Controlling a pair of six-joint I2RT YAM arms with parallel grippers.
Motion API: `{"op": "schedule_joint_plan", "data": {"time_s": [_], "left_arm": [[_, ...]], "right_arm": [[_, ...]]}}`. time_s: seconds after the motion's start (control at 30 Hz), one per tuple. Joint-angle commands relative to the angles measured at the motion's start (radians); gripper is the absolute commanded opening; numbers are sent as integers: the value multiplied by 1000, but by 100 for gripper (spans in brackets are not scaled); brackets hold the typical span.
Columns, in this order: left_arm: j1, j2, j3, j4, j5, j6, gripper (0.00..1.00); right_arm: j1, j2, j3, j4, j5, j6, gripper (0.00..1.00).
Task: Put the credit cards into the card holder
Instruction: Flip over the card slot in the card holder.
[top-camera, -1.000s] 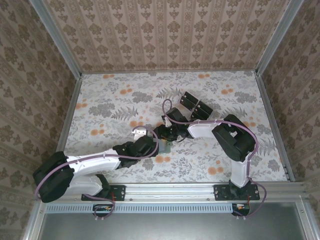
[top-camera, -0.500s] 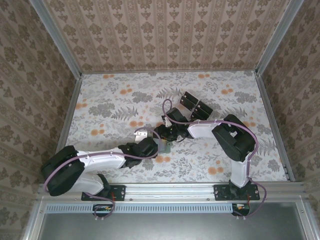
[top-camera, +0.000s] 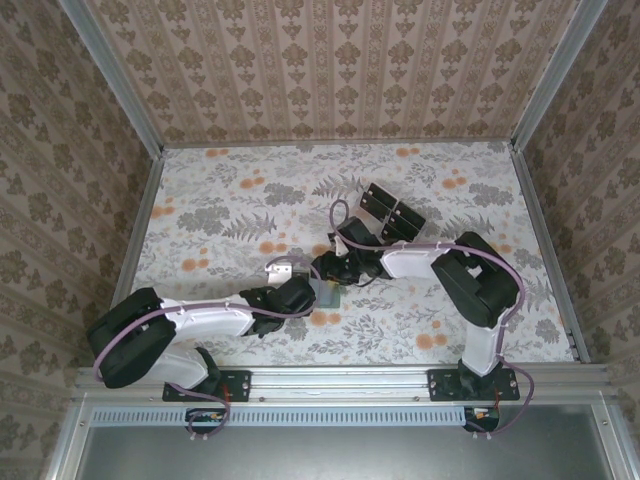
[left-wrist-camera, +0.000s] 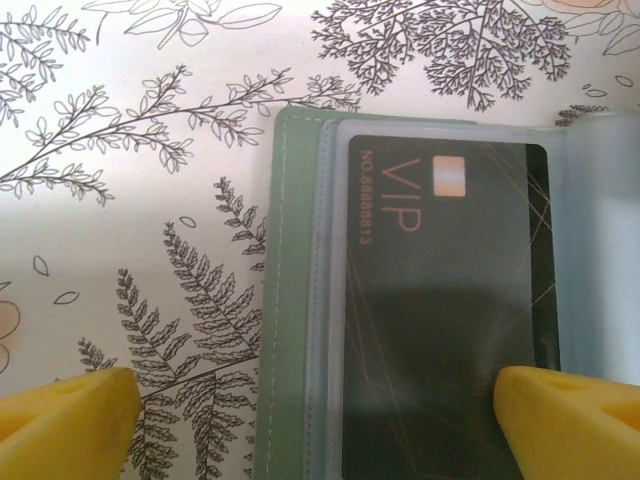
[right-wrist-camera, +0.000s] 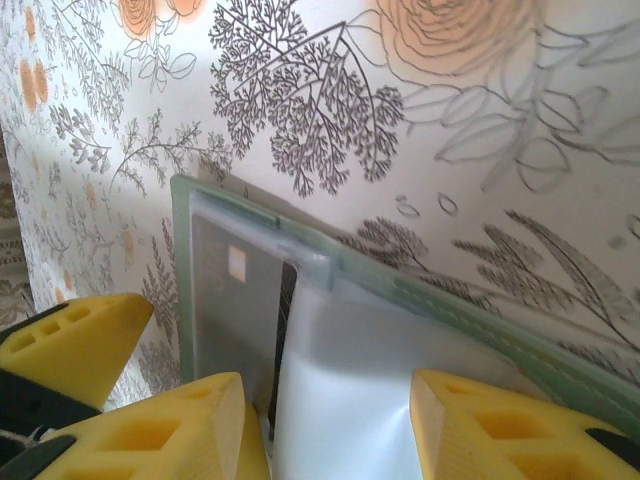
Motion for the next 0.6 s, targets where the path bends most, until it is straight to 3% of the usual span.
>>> {"op": "schedule_joint_plan", "data": {"time_s": [0.0, 0.57], "left_arm": [[-8, -22, -20, -38, -32, -36, 100], [-9, -48, -49, -30, -42, -46, 100]], "right_arm": [[-7, -71, -10, -62, 45, -22, 48], [20, -116, -79, -33, 70, 28, 48]]}}
